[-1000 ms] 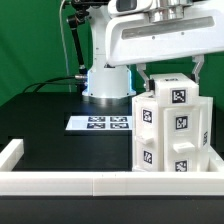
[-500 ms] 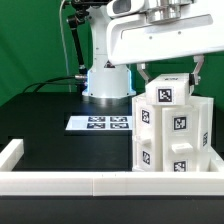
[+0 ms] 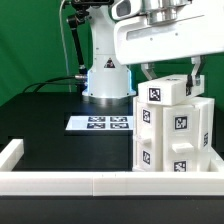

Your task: Assemble cabinet

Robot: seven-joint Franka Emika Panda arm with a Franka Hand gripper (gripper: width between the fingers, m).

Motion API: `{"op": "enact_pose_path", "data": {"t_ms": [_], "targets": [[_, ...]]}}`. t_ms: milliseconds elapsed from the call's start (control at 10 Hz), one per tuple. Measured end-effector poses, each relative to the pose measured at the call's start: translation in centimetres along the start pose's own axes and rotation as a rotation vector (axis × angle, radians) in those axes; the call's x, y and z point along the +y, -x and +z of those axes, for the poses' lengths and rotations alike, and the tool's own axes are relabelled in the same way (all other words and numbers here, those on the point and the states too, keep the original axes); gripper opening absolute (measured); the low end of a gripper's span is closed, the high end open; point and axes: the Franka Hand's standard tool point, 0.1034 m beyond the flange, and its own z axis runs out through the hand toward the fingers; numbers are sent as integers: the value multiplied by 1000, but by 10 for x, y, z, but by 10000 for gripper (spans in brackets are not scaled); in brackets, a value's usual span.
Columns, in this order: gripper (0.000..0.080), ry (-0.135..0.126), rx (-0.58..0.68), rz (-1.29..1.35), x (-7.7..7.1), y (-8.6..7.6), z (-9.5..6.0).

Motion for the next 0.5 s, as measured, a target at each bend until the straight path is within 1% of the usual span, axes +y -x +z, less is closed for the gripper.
{"op": "enact_pose_path", "data": {"t_ms": [300,500], "targets": [[560,-2,-6,243,-1,3,1],[560,-5,-9,342,-2,3,1]]}}
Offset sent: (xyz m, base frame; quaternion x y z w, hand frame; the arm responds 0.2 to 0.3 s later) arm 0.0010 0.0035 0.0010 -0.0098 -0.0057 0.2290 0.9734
